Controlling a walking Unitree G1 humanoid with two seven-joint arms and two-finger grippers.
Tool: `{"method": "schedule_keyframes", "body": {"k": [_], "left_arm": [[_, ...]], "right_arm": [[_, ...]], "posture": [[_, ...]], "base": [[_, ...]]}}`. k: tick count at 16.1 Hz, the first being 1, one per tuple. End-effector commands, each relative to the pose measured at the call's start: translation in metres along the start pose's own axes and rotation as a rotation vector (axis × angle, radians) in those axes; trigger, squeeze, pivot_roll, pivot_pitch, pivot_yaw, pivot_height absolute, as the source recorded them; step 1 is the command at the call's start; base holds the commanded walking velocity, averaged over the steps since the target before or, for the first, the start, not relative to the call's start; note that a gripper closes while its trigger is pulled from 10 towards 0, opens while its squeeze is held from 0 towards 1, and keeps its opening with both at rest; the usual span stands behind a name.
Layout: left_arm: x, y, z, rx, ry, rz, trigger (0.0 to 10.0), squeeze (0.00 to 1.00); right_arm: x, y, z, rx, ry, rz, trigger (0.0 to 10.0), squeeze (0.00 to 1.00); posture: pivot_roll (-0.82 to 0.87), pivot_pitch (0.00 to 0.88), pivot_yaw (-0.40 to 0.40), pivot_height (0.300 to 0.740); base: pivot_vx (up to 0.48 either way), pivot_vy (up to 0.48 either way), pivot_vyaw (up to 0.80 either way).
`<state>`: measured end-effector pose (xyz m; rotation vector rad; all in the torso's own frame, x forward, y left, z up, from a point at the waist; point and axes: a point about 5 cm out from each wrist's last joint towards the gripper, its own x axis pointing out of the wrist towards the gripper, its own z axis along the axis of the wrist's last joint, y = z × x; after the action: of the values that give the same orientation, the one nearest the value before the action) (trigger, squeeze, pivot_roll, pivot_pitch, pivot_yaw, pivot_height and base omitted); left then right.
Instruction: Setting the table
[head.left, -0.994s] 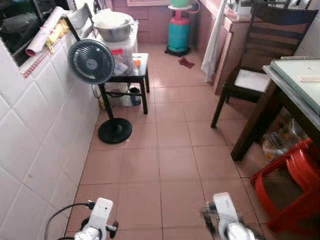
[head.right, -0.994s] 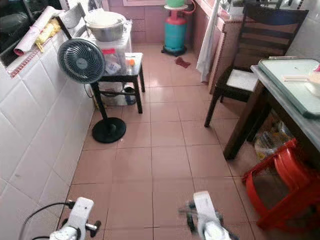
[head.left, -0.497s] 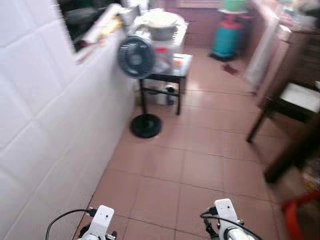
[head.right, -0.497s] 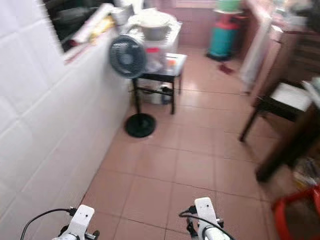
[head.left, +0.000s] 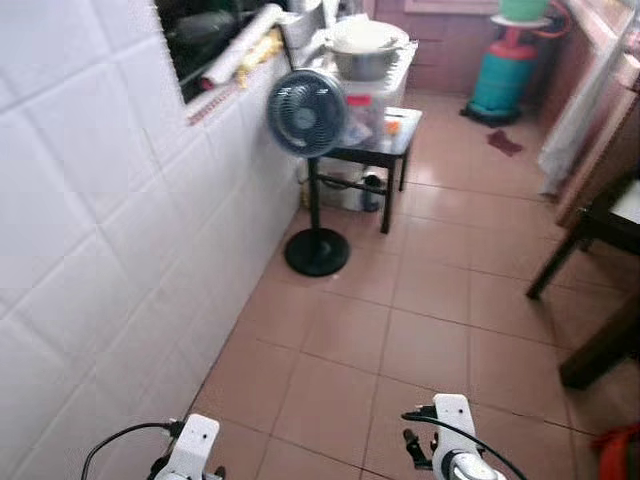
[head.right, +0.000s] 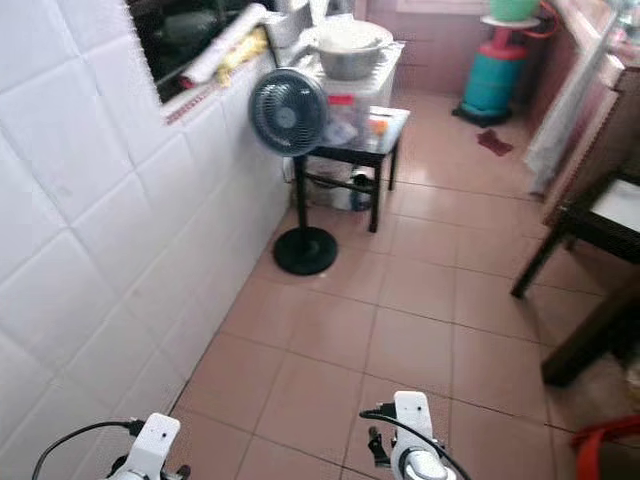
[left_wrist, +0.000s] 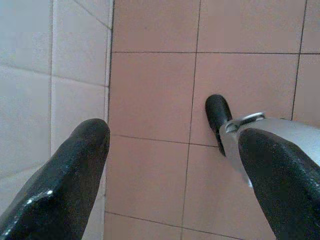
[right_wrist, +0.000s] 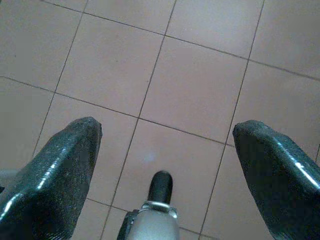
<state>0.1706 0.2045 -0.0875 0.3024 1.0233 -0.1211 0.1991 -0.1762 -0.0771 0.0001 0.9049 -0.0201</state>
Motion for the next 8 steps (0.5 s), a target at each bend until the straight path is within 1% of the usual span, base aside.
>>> {"method": "schedule_keyframes", "body": {"k": [1,2,3,4,5,6,8], "left_arm": [[0.000,0.003,-0.001,0.001,0.003,0.001,10.0,0.00],[0.000,0.002,-0.001,-0.009,0.007,0.003,10.0,0.00],[0.000,-0.001,0.000,-0.044,0.009,0.009,10.0,0.00],[0.001,-0.006,0.003,-0.116,0.005,0.012,10.0,0.00],[0.002,-0.009,0.005,-0.157,0.003,0.013,10.0,0.00],[0.002,-0.011,0.004,-0.259,0.002,0.015,10.0,0.00],[0.002,-0.009,0.007,-0.328,-0.021,0.012,10.0,0.00]], "right_arm": [[-0.001,-0.001,-0.005,0.016,0.024,-0.011,10.0,0.00],[-0.001,-0.003,-0.005,0.021,0.021,-0.014,10.0,0.00],[-0.001,-0.005,-0.005,0.037,0.018,-0.018,10.0,0.00],[-0.001,-0.008,-0.002,0.072,0.009,-0.023,10.0,0.00],[-0.001,-0.010,-0.001,0.097,0.007,-0.029,10.0,0.00],[0.000,-0.011,0.002,0.166,0.002,-0.030,10.0,0.00],[0.001,-0.009,0.006,0.208,-0.007,-0.012,10.0,0.00]], "posture": [[-0.02,0.000,0.029,0.740],[-0.02,0.000,0.022,0.740],[-0.02,0.000,0.016,0.740],[-0.01,0.000,0.009,0.740],[-0.01,0.000,0.005,0.740],[-0.01,0.000,0.000,0.740],[-0.01,0.000,-0.004,0.740]], "base": [[0.000,0.000,-0.80],[0.000,0.000,-0.80],[0.000,0.000,-0.61],[0.000,0.000,0.00],[0.000,0.000,0.00],[0.000,0.000,0.00],[0.000,0.000,0.00]]}}
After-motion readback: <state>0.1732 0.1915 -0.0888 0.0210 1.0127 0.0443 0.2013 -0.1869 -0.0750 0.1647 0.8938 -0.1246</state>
